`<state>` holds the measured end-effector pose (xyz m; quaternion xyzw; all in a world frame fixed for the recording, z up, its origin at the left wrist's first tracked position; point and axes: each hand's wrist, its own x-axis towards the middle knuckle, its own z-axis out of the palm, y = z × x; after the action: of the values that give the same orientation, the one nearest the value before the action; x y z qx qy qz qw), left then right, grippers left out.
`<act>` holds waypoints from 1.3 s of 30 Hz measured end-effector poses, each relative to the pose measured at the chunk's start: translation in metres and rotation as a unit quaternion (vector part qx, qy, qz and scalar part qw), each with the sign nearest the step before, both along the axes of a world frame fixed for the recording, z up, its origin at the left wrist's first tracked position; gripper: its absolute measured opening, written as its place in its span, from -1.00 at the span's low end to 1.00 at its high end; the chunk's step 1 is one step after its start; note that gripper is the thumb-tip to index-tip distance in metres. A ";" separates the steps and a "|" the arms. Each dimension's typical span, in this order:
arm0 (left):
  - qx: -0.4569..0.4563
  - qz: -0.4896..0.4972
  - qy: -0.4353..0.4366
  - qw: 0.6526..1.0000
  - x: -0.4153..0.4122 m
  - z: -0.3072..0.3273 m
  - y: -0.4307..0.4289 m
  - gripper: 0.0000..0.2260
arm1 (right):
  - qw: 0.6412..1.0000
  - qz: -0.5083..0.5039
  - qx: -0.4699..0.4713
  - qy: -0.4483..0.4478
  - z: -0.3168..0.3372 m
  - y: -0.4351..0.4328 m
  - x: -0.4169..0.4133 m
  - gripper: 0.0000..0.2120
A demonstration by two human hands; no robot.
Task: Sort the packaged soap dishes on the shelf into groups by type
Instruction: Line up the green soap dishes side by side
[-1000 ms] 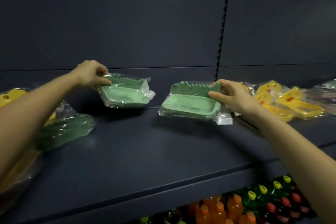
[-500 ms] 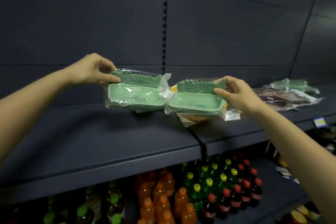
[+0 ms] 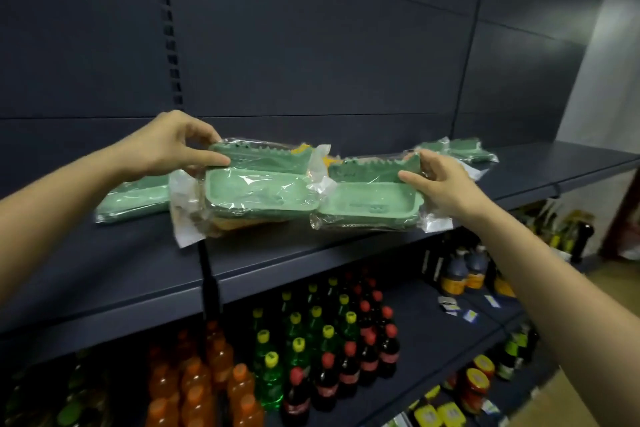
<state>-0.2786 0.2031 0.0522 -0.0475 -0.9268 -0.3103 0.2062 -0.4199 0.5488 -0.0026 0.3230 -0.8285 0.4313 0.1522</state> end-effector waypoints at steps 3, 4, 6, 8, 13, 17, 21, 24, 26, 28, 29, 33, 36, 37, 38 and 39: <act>-0.003 -0.019 -0.001 1.000 -0.034 0.001 0.031 -0.91 | 0.999 -0.017 -0.022 -0.028 -0.003 0.035 -0.023 -0.86; -0.008 -0.024 0.001 1.000 -0.046 0.001 0.042 -0.92 | 0.999 -0.023 -0.025 -0.033 -0.006 0.048 -0.036 -0.63; -0.013 -0.032 0.006 0.999 -0.071 0.001 0.061 -0.95 | 0.999 -0.036 -0.025 -0.033 -0.010 0.073 -0.059 -0.23; -0.013 -0.038 0.008 0.999 -0.097 0.000 0.078 -0.97 | 0.998 -0.048 -0.018 -0.020 -0.012 0.095 -0.083 -0.30; -0.005 -0.051 0.016 0.999 -0.164 0.001 0.122 -0.90 | 0.998 -0.043 -0.020 -0.031 0.000 0.139 -0.141 -0.65; -0.001 -0.046 0.033 0.998 -0.217 0.004 0.157 -0.83 | 0.999 -0.028 -0.033 -0.032 0.008 0.177 -0.191 -0.95; 0.011 -0.046 0.025 0.999 -0.263 0.006 0.189 -0.84 | 0.997 -0.030 -0.053 -0.042 0.012 0.214 -0.232 -0.89; 0.000 -0.043 0.021 0.999 -0.294 0.006 0.214 -0.88 | 0.996 -0.032 -0.064 -0.048 0.010 0.239 -0.267 -0.93; 0.000 -0.041 0.021 0.999 -0.312 0.006 0.233 -0.83 | 0.996 -0.025 -0.069 -0.050 0.007 0.255 -0.289 -0.96; 0.003 -0.038 0.021 0.999 -0.327 0.005 0.252 -0.78 | 0.996 -0.014 -0.070 -0.057 0.005 0.270 -0.310 -0.95; 0.004 -0.035 0.021 0.999 -0.336 0.003 0.262 -0.77 | 0.996 -0.009 -0.067 -0.061 0.004 0.279 -0.323 -0.94; 0.008 -0.013 0.025 1.000 -0.368 -0.005 0.301 -0.72 | 0.996 0.013 -0.053 -0.068 0.005 0.318 -0.376 -0.94; 0.022 0.010 0.023 0.999 -0.387 -0.008 0.330 -0.61 | 0.995 0.035 -0.052 -0.080 0.009 0.350 -0.415 -0.95; 0.030 0.020 0.020 0.999 -0.392 -0.009 0.340 -0.57 | 0.994 0.041 -0.050 -0.082 0.009 0.360 -0.428 -0.95; 0.034 0.029 0.017 0.999 -0.397 -0.010 0.350 -0.54 | 0.994 0.046 -0.048 -0.083 0.010 0.370 -0.440 -0.96; 0.032 0.040 0.016 0.999 -0.403 -0.011 0.360 -0.53 | 0.994 0.052 -0.048 -0.085 0.010 0.380 -0.451 -0.96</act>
<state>-0.6817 0.5635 0.0409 -0.0090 -0.9142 -0.3306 0.2342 -0.8710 0.9291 0.0075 0.3197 -0.7989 0.5041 0.0737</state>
